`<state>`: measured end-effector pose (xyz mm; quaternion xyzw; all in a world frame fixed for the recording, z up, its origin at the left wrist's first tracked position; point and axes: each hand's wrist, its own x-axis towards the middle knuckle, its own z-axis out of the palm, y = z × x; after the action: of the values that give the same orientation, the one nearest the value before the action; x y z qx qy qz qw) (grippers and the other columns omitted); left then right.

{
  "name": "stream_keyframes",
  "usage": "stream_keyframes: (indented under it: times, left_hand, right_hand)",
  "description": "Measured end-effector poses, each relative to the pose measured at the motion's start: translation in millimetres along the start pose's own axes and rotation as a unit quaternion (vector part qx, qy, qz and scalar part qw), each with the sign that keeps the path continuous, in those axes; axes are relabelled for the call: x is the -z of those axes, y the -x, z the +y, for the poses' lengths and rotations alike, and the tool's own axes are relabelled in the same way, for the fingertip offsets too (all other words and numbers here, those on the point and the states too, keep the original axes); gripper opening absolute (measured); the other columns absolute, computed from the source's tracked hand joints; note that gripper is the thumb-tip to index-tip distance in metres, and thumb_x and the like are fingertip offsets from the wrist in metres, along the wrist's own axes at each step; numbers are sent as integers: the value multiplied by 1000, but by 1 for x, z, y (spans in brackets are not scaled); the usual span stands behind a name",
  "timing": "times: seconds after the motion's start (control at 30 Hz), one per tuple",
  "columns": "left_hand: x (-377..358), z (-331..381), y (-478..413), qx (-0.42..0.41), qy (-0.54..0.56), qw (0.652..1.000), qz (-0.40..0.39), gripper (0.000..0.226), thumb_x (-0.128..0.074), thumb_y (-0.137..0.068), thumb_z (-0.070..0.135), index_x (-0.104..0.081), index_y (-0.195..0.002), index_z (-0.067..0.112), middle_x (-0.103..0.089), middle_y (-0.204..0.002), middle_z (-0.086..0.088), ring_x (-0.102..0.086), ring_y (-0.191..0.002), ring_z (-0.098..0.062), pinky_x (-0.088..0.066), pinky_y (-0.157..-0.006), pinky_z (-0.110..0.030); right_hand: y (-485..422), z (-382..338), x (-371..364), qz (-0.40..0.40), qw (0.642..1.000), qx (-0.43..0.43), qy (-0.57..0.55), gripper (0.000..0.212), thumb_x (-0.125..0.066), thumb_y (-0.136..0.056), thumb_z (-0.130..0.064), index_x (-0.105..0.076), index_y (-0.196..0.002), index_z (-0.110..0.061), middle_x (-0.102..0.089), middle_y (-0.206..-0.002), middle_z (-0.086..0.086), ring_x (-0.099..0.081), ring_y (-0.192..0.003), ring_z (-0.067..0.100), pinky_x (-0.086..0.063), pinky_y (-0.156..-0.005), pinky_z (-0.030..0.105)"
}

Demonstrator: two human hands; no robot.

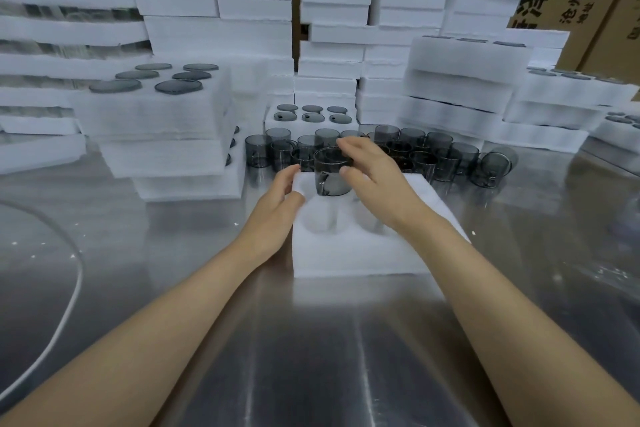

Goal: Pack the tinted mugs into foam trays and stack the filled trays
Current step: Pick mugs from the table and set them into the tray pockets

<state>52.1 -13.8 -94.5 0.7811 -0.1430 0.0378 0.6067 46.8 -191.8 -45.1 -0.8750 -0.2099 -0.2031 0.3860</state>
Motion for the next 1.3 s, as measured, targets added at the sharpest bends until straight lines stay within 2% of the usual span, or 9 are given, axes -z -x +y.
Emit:
stream_keyframes:
  times: [0.13, 0.27, 0.4, 0.53, 0.77, 0.9, 1.07, 1.2, 1.3]
  left_hand:
    - [0, -4, -3, 9, -7, 1000, 4, 51, -39, -76, 37, -45, -126, 46, -51, -112, 38, -45, -102, 26, -37, -87, -18]
    - [2, -6, -5, 17, 10, 1000, 6, 43, -39, -76, 35, -51, -105, 64, -58, -111, 38, -49, -111, 16, -39, -101, -30]
    - [2, -5, -3, -1, 19, 1000, 14, 34, -35, -76, 54, -52, -100, 70, -59, -116, 35, -50, -117, 9, -38, -107, -36]
    - [0, -4, -2, -14, 12, 1000, 4, 29, -34, -77, 64, -51, -98, 75, -54, -115, 45, -44, -119, 16, -33, -104, -23]
    - [-1, -6, -6, -14, 46, 999, 12, 44, -33, -85, 39, -59, -121, 36, -63, -124, 12, -55, -120, -7, -37, -110, -44]
    - [-1, -7, -6, -22, 21, 999, 17, 50, -31, -90, 51, -50, -133, 37, -51, -136, 20, -45, -128, 2, -32, -112, -27]
    - [0, -7, -5, -46, -19, 999, 2, 28, -33, -105, 35, -55, -119, 45, -41, -135, 26, -32, -129, 13, -20, -85, 11]
    - [1, -8, -8, -56, -15, 998, -17, 26, -41, -103, 24, -57, -117, 38, -37, -144, 14, -29, -134, 6, -22, -101, -6]
    - [2, -8, -7, -54, -13, 998, -36, 30, -46, -100, 19, -53, -123, 38, -33, -145, 17, -26, -129, 12, -19, -101, -6]
  right_hand:
    - [2, -2, 0, -8, 998, 39, 39, 21, -58, -91, -3, -64, -112, -2, -48, -136, 11, -47, -126, 20, -35, -108, 30]
    - [2, -3, -2, -19, 992, 89, 92, 12, -57, -89, 5, -64, -99, 4, -46, -140, 16, -46, -127, 26, -23, -101, 3]
    - [-1, -5, -3, -25, 989, 82, 120, 15, -58, -91, 2, -66, -104, 3, -43, -146, 14, -42, -134, 27, -20, -102, 5]
    - [-1, -7, -4, -19, 988, 77, 130, 14, -61, -90, 0, -68, -101, 3, -44, -146, 14, -43, -134, 28, -21, -102, 8]
    - [1, -7, -5, -68, 982, 70, 162, 14, -62, -92, -11, -68, -100, -2, -45, -145, 9, -40, -135, 26, -21, -103, 16]
    - [2, -5, -5, -88, 983, 36, 154, 21, -57, -96, -24, -70, -103, -9, -55, -138, 7, -42, -135, 18, -28, -110, 28]
    - [1, -2, -2, -164, 964, 20, 210, 35, -42, -98, -48, -67, -119, -34, -51, -143, 0, -34, -139, 16, -27, -113, 38]
    - [4, 3, 0, -216, 953, -11, 212, 43, -34, -97, -57, -56, -130, -41, -33, -154, -9, -6, -148, 14, -1, -120, 40]
    - [0, 6, 3, -144, 985, -66, 64, 36, -44, -100, -40, -59, -130, -28, -49, -144, -7, -45, -129, 11, -30, -110, 28]
